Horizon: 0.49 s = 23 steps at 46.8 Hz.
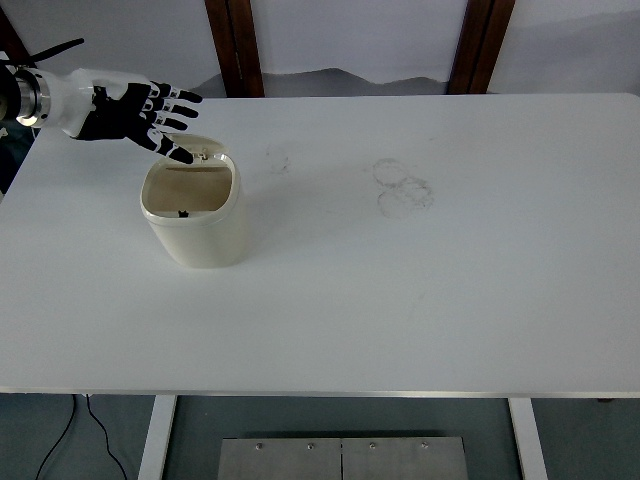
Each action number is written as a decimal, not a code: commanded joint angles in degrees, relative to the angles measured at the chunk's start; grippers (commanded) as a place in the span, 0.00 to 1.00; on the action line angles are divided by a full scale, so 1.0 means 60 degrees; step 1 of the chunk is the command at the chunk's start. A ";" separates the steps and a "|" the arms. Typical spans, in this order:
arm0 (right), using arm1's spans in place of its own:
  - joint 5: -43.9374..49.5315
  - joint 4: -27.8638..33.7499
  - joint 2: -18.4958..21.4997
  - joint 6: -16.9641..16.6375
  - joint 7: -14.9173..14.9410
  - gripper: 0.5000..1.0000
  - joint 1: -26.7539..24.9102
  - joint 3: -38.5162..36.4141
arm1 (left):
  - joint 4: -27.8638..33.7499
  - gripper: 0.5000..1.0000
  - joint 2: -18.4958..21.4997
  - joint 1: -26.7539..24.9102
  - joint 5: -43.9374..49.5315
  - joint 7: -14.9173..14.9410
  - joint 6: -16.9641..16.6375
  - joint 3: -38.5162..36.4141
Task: Close trash bin
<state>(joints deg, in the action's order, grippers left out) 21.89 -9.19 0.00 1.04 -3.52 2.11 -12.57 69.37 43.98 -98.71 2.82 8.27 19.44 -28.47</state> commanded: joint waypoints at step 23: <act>0.0000 -0.0006 0.0000 0.0003 0.0000 0.99 0.0072 0.0000 | 0.0817 1.00 0.0082 -0.0189 0.0014 -0.0001 -0.0017 -0.0544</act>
<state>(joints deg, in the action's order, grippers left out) 21.89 -9.20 0.00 1.04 -3.52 2.55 -12.57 74.11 44.47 -99.84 2.90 8.27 19.34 -31.66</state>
